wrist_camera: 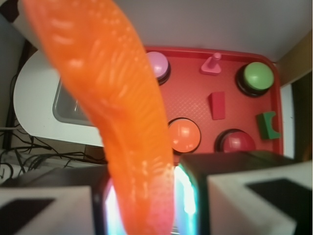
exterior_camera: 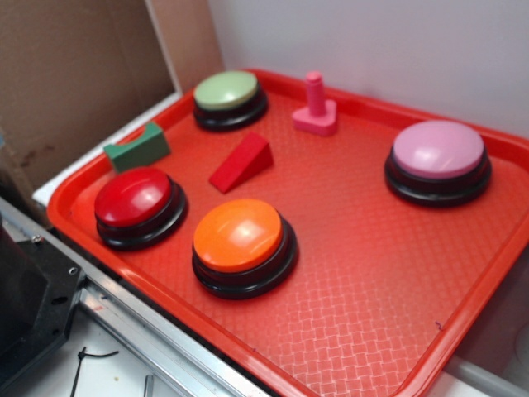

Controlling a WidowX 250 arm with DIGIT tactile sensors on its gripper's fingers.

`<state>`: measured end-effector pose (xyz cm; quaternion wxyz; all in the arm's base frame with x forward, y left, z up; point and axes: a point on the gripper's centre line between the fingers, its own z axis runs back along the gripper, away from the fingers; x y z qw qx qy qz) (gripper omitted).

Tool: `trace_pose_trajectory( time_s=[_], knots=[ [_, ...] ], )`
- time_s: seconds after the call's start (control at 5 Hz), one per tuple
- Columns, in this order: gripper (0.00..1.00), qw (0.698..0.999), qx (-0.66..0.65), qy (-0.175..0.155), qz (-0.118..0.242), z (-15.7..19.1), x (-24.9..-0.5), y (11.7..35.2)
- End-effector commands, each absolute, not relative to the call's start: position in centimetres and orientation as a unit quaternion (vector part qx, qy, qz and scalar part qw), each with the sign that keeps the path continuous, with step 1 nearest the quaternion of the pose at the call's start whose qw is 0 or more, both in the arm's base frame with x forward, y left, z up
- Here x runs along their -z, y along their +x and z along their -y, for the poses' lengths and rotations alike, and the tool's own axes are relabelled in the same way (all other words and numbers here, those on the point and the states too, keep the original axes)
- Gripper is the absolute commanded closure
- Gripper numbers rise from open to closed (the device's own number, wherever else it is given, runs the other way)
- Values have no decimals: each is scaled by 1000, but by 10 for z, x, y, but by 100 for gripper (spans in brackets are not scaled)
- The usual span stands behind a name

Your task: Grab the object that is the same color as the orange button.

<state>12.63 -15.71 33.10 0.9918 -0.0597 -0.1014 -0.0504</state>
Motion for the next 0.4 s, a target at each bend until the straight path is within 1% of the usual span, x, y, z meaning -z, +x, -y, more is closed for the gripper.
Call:
trace_pose_trajectory(
  time_s=[0.0, 0.2],
  knots=[
    [100, 994, 18, -54, 94, 146, -328, 123],
    [100, 995, 19, -40, 88, 146, -323, 124]
  ],
)
